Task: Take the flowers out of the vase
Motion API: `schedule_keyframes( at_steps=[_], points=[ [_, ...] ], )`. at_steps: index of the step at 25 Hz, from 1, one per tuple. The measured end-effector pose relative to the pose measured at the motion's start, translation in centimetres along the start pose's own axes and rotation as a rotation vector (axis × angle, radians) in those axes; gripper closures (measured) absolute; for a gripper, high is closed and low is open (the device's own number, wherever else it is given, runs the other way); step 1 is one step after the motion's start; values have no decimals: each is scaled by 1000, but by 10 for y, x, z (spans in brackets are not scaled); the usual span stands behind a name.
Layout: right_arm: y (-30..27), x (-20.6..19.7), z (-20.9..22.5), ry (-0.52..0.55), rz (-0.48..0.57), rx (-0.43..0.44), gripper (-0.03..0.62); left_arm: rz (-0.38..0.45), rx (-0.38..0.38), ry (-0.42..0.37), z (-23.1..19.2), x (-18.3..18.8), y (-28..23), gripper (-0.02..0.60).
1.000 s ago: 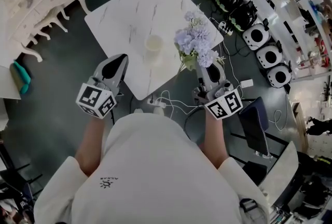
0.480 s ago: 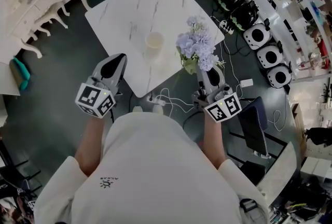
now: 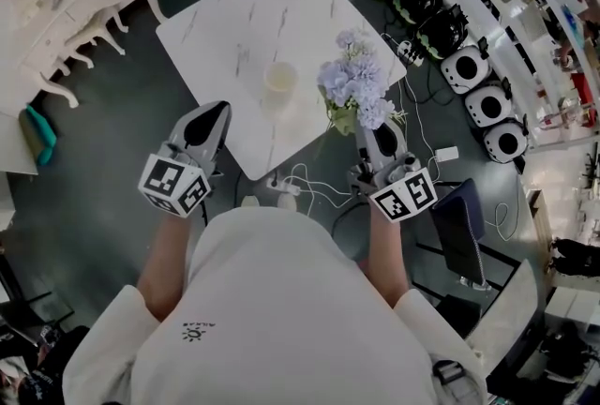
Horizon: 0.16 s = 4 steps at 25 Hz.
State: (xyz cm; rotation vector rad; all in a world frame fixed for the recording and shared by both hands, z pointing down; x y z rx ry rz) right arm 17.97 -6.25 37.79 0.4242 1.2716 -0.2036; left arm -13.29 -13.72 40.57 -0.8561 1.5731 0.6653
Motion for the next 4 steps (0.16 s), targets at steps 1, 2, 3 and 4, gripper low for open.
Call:
schedule_keyframes(
  at_steps=[1, 2, 3, 4],
  points=[
    [0, 0, 0, 0, -3, 0, 569, -1, -1, 0, 0, 0, 0, 593],
    [0, -1, -1, 0, -6, -1, 569, -1, -1, 0, 1, 0, 0, 592],
    [0, -1, -1, -1, -8, -1, 569, -2, -2, 0, 1, 1, 0, 592],
    [-1, -1, -1, -1, -11, -1, 569, -2, -3, 0, 0, 2, 0, 593]
  ],
)
Point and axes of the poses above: the fingertips, and each gripper's own axes: y backward along the fingers, z to its right, x out of its top, the point moved 7 cm from there along y, backward along the fingers, and after that the axes turned 5 degrees about -x, right-handed, at the moved point
